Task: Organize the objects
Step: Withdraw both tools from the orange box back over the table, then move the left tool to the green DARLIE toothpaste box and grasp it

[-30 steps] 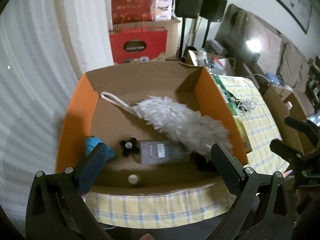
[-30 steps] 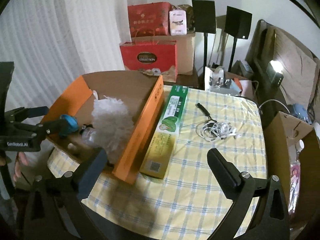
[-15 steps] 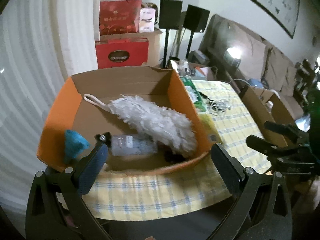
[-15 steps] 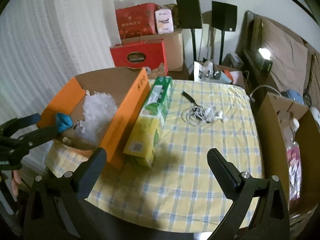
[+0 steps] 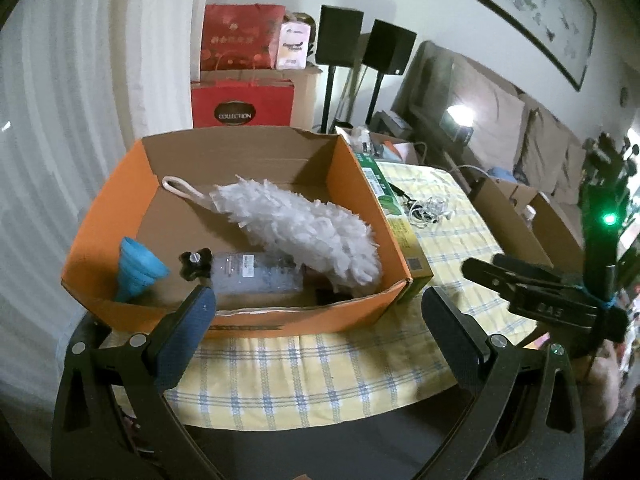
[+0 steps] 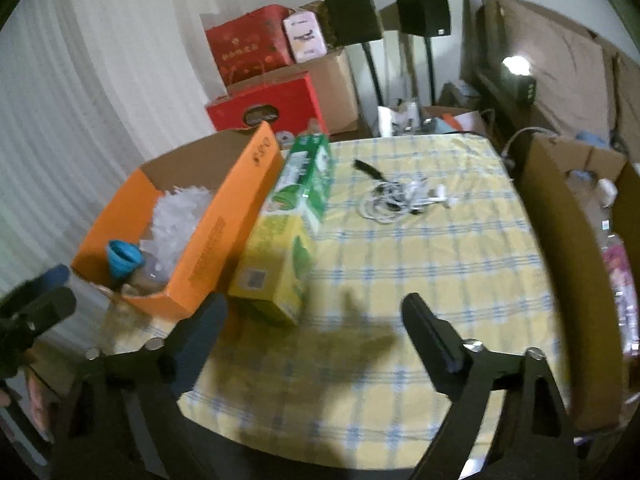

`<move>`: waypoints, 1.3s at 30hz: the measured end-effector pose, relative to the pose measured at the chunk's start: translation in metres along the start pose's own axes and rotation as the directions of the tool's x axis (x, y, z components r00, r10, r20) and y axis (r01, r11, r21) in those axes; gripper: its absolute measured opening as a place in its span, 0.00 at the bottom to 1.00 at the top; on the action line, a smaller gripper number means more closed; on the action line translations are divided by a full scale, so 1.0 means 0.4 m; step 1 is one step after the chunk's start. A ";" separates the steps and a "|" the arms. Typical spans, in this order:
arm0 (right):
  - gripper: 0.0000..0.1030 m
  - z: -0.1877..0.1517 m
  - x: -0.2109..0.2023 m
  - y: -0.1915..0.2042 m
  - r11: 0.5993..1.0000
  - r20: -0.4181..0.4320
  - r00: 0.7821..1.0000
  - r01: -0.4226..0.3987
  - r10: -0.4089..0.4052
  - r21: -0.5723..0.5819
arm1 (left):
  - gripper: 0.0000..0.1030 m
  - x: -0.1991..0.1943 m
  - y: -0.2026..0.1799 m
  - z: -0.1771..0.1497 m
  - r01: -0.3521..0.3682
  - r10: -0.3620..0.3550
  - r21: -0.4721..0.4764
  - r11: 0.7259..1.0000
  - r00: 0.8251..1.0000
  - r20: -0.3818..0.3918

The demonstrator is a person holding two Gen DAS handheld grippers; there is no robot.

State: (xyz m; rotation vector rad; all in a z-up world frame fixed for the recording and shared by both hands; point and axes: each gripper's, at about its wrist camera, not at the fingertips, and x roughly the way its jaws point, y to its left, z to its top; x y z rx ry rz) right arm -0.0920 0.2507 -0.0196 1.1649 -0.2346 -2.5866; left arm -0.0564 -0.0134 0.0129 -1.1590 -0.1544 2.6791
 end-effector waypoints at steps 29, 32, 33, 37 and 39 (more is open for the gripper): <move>0.49 0.008 0.184 0.057 0.993 -0.093 0.994 -0.070 0.062 -0.092 | 0.99 0.059 0.002 0.011 0.082 -0.084 -0.051 0.995 0.995 -0.046; 0.48 0.007 0.183 0.062 0.992 -0.089 0.994 -0.072 0.063 -0.103 | 0.99 0.065 -0.006 0.013 0.125 -0.130 -0.078 0.989 0.990 -0.058; 0.47 0.008 0.184 0.060 0.993 -0.091 0.994 -0.074 0.065 -0.097 | 0.99 0.067 -0.009 0.014 0.135 -0.141 -0.082 0.987 0.988 -0.064; 0.45 0.005 0.158 0.034 0.995 -0.098 0.993 -0.073 0.067 -0.065 | 0.99 0.074 -0.029 0.017 0.187 -0.196 -0.100 0.977 0.977 -0.084; 0.45 0.000 0.139 0.022 0.996 -0.103 0.993 -0.066 0.060 -0.059 | 0.98 0.075 -0.045 0.018 0.209 -0.219 -0.103 0.972 0.972 -0.090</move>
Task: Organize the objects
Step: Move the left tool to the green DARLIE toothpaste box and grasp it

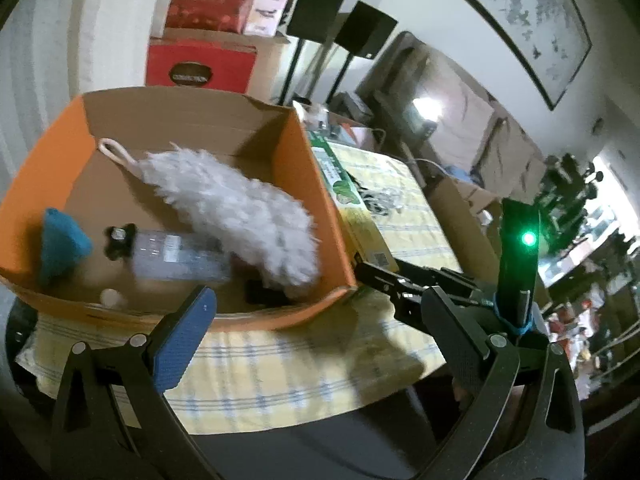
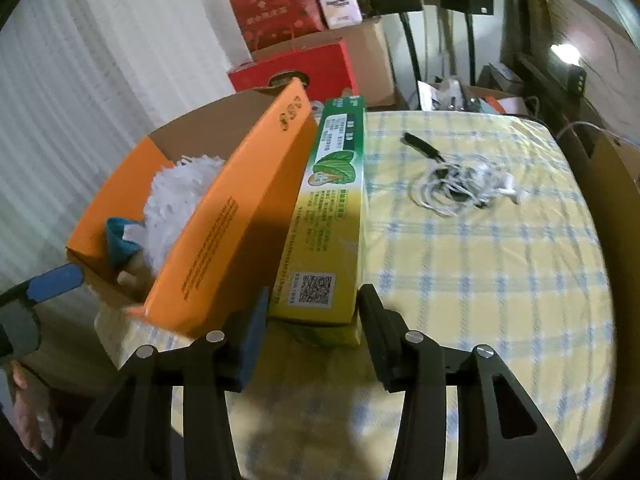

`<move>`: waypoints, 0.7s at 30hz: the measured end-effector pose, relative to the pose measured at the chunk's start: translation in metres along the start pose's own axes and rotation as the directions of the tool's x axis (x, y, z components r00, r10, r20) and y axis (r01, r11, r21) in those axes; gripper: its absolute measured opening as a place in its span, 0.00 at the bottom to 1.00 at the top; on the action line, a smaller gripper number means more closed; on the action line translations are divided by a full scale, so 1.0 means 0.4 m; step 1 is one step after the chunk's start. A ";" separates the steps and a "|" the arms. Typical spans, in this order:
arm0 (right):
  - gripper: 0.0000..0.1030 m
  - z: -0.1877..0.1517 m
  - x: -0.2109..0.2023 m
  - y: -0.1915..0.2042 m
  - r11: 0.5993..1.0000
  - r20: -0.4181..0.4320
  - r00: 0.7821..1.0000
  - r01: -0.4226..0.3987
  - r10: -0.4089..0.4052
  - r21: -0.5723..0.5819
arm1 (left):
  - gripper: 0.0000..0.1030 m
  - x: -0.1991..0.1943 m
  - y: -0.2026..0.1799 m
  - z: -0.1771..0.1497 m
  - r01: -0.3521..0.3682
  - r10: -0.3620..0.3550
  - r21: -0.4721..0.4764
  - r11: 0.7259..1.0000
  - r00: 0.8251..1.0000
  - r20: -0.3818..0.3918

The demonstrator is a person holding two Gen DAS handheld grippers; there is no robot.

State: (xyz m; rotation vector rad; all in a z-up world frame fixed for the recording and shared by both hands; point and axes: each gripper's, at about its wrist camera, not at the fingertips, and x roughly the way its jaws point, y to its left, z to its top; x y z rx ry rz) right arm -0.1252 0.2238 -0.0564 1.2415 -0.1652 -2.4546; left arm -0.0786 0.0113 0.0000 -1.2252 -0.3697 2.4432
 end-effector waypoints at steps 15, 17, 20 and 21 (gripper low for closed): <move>0.43 -0.125 -0.164 -0.096 0.995 -0.017 0.999 -0.033 0.035 0.097 | 0.96 0.096 -0.149 -0.042 0.146 -0.144 0.016 0.989 0.986 -0.086; 0.43 -0.141 -0.184 -0.106 0.992 -0.008 0.999 -0.046 0.047 0.118 | 0.96 0.110 -0.156 -0.048 0.159 -0.158 0.000 0.987 0.984 -0.085; 0.43 -0.158 -0.204 -0.112 0.991 -0.005 0.999 -0.045 0.046 0.126 | 0.96 0.127 -0.165 -0.054 0.171 -0.171 -0.012 0.985 0.982 -0.080; 0.43 -0.164 -0.207 -0.113 0.991 -0.007 0.999 -0.045 0.047 0.130 | 0.96 0.132 -0.168 -0.056 0.175 -0.176 -0.014 0.984 0.981 -0.080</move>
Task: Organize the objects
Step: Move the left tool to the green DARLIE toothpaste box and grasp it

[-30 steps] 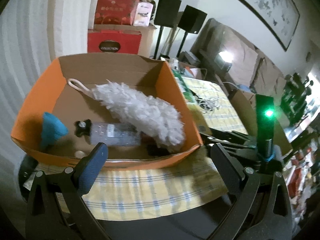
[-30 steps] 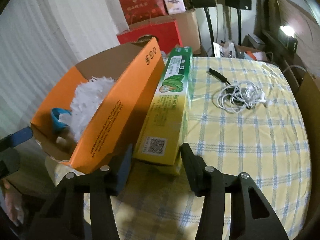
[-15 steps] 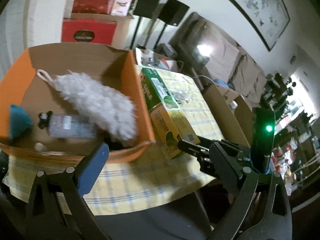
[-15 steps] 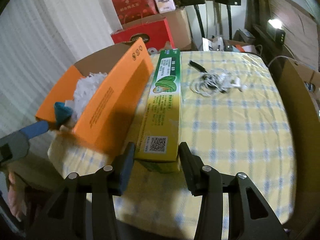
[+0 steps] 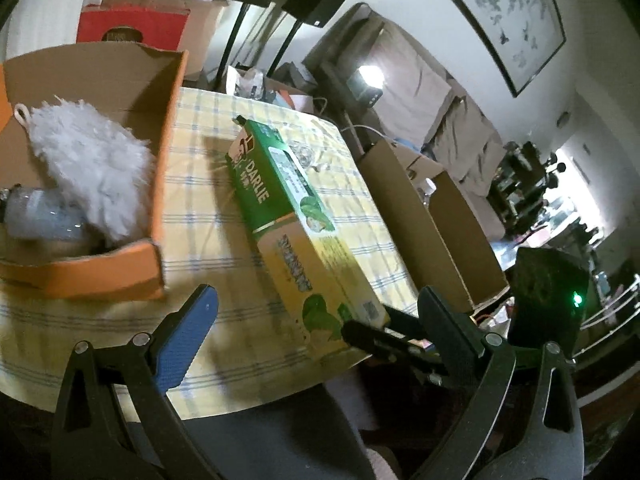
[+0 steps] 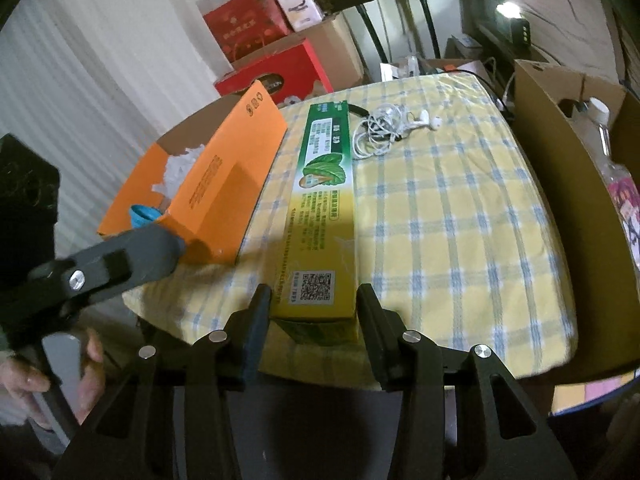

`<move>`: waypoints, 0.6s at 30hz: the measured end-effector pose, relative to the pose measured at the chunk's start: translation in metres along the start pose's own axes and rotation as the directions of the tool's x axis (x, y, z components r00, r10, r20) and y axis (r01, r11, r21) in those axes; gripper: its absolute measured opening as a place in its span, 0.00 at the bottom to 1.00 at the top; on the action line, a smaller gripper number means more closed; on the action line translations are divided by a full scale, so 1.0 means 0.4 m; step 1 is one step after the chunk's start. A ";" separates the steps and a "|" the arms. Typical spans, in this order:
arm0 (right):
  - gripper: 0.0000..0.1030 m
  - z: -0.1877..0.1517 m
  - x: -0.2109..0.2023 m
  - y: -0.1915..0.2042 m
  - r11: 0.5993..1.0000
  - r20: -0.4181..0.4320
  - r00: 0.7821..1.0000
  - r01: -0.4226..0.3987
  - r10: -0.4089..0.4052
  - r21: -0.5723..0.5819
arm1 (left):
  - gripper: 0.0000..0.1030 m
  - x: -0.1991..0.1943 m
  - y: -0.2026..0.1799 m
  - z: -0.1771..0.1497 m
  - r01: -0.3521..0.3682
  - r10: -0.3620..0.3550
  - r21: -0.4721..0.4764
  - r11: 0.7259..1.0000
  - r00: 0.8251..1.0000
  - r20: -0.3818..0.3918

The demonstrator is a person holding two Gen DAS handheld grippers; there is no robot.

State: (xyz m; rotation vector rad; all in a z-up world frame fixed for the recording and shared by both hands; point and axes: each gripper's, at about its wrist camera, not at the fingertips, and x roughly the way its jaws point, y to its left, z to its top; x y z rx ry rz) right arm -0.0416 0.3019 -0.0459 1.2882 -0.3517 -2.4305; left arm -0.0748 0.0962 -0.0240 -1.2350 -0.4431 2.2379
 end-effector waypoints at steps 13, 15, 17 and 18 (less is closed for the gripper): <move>0.43 -0.049 -0.043 -0.007 0.999 0.008 1.000 -0.029 0.029 0.027 | 0.98 0.111 0.011 -0.024 0.066 -0.072 -0.093 0.993 0.995 -0.067; 0.43 -0.054 -0.042 -0.008 0.999 0.006 0.999 -0.032 0.032 0.027 | 0.98 0.127 0.026 -0.023 0.070 -0.082 -0.132 0.989 0.993 -0.081; 0.43 -0.058 -0.042 -0.008 0.999 0.005 0.999 -0.036 0.036 0.032 | 0.98 0.149 0.037 -0.024 0.070 -0.087 -0.162 0.984 0.991 -0.105; 0.43 -0.060 -0.043 -0.008 0.999 0.006 0.999 -0.038 0.037 0.034 | 0.98 0.156 0.039 -0.026 0.068 -0.088 -0.168 0.983 0.990 -0.111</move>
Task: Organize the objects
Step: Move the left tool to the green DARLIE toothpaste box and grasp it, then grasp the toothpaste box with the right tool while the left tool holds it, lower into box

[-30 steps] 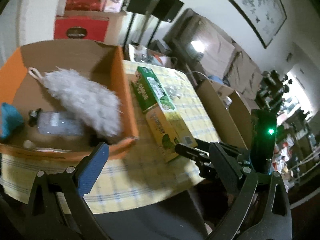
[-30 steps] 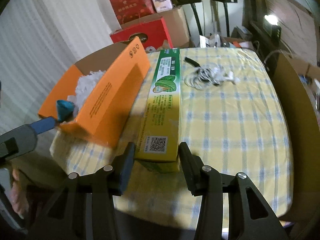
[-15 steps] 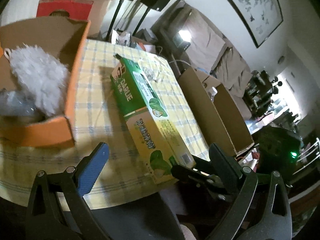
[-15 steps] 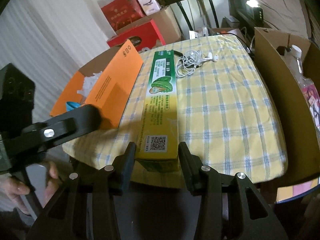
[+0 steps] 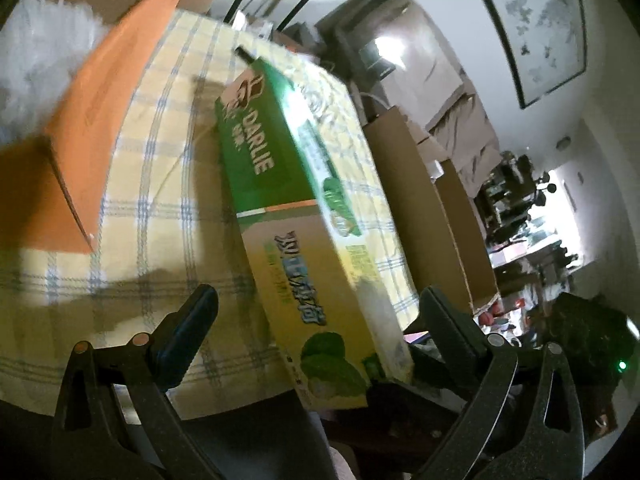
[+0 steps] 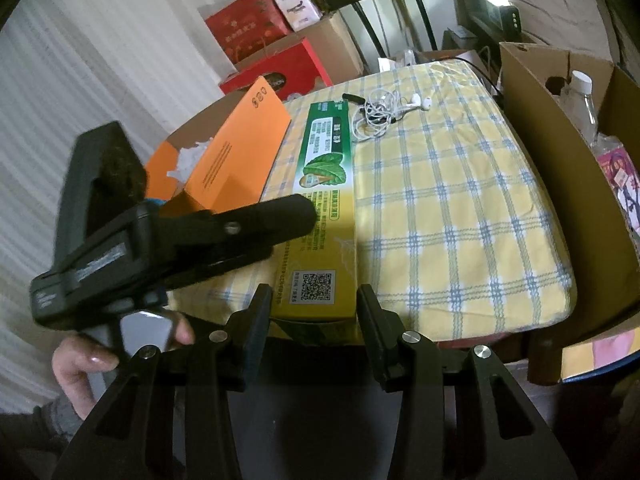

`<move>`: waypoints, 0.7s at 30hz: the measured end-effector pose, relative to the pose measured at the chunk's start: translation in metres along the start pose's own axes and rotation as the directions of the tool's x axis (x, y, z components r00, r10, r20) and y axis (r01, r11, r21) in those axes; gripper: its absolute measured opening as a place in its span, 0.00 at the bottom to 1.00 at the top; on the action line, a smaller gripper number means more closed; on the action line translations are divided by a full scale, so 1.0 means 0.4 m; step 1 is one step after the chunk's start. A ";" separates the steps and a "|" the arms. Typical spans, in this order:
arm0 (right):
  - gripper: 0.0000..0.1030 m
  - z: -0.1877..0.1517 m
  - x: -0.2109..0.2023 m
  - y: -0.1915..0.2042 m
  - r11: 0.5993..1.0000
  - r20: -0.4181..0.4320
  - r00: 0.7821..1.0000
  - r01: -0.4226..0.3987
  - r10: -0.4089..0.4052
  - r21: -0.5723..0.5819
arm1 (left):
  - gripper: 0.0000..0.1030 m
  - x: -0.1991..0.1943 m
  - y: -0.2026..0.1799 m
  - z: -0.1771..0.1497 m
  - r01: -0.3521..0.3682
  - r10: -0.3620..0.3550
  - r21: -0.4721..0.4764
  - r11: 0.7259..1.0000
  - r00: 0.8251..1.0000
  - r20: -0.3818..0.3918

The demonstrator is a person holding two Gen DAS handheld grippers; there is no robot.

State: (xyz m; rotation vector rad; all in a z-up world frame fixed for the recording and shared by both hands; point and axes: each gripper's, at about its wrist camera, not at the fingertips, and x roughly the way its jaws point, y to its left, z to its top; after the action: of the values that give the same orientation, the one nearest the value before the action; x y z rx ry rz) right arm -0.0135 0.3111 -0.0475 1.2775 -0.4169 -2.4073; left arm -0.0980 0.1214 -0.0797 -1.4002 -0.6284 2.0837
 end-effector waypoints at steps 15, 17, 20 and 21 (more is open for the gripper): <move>0.43 -0.004 -0.046 0.054 0.999 0.035 0.999 -0.016 0.018 -0.047 | 0.75 0.005 -0.016 -0.006 0.084 -0.084 -0.020 0.996 0.996 -0.014; 0.43 0.001 -0.058 0.063 0.998 0.046 0.999 -0.016 0.019 -0.057 | 0.75 -0.010 -0.029 0.001 0.089 -0.089 -0.010 0.996 0.996 -0.001; 0.43 0.013 -0.076 0.076 0.997 0.061 0.998 -0.018 0.023 -0.072 | 0.73 -0.036 -0.050 0.014 0.092 -0.092 0.006 0.996 0.995 0.025; 0.43 0.020 -0.081 0.081 0.997 0.064 0.998 -0.021 0.026 -0.078 | 0.73 -0.046 -0.055 0.018 0.092 -0.092 0.011 0.996 0.995 0.032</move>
State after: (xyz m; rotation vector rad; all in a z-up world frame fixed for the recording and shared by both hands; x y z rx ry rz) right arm 0.0026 0.2981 -0.0058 1.1576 -0.3514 -2.4260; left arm -0.0953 0.1248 -0.0505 -1.3092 -0.6819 2.0385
